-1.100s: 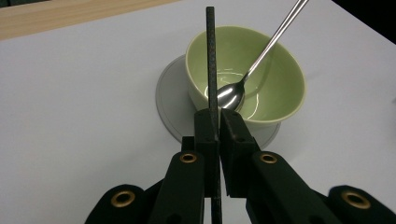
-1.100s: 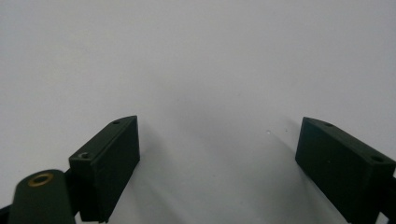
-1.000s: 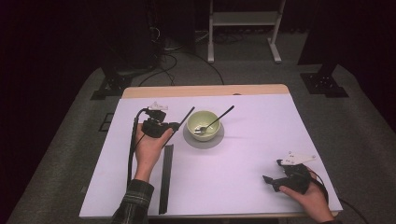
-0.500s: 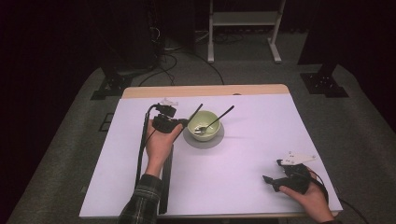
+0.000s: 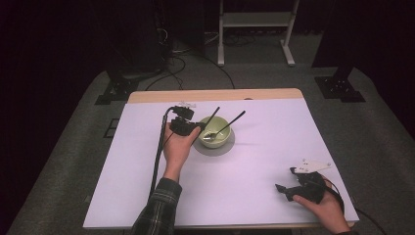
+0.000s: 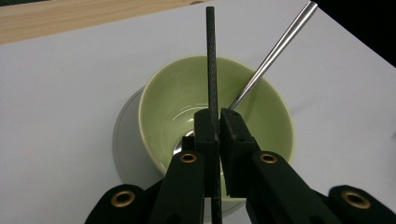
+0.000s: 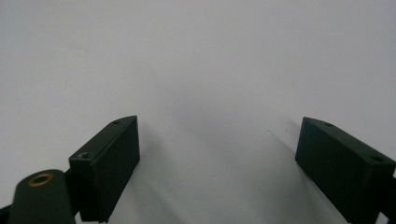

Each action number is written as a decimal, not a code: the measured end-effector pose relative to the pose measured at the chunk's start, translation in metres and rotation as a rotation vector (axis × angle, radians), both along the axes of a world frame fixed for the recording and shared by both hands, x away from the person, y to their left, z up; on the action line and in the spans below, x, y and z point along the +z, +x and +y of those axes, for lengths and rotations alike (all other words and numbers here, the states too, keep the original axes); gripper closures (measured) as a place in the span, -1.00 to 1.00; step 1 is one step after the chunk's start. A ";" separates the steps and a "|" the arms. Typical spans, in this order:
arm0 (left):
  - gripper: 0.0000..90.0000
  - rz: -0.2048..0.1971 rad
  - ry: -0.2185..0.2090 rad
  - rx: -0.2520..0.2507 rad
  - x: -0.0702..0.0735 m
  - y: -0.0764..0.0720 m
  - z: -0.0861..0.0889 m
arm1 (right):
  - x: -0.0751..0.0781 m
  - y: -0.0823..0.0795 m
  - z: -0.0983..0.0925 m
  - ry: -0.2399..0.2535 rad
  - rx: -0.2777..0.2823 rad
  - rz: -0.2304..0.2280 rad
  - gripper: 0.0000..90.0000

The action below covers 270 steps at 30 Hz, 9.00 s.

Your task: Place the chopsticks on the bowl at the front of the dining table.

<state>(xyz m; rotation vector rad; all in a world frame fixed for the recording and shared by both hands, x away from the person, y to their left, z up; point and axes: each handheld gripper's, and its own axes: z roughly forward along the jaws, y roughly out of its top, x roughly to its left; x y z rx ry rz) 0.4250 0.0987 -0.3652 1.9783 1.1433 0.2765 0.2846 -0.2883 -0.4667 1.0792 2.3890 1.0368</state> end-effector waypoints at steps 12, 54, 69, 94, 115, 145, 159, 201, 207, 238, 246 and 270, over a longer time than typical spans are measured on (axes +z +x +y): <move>0.92 0.013 0.010 0.004 -0.002 0.011 -0.021 | 0.000 0.000 0.000 0.000 0.000 0.000 -0.73; 0.92 0.069 -0.008 0.033 -0.019 0.026 -0.052 | 0.000 0.000 0.000 0.000 0.000 -0.002 -0.73; 0.61 0.059 -0.032 0.034 -0.016 0.026 -0.047 | 0.000 0.000 0.000 0.000 0.000 -0.002 -0.73; -0.57 -0.073 0.090 0.030 0.002 0.004 -0.007 | 0.000 0.000 0.000 -0.001 0.000 -0.002 -0.73; -0.87 -0.121 0.146 0.051 0.001 -0.016 0.039 | 0.000 0.000 0.000 -0.001 -0.001 -0.001 -0.73; -0.88 -0.089 0.158 0.032 -0.033 -0.050 0.094 | 0.000 0.000 0.000 -0.001 0.000 -0.002 -0.73; -0.88 -0.053 0.182 0.034 -0.054 -0.060 0.109 | 0.000 0.000 0.000 0.000 0.000 -0.002 -0.73; -0.88 -0.005 0.232 0.066 -0.085 -0.060 0.115 | 0.000 0.000 0.000 -0.003 0.000 -0.003 -0.73; -0.88 -0.023 0.223 0.064 -0.079 -0.069 0.118 | 0.000 0.000 0.000 -0.003 0.000 -0.004 -0.73; -0.88 -0.027 0.198 0.060 -0.082 -0.119 0.131 | 0.000 -0.001 0.000 -0.002 0.000 -0.006 -0.73; -0.88 -0.030 0.190 0.060 -0.082 -0.132 0.134 | 0.000 -0.001 0.000 -0.003 0.000 -0.006 -0.73; -0.88 -0.010 0.193 0.020 -0.088 -0.186 0.124 | 0.000 -0.001 0.000 -0.003 -0.001 -0.008 -0.73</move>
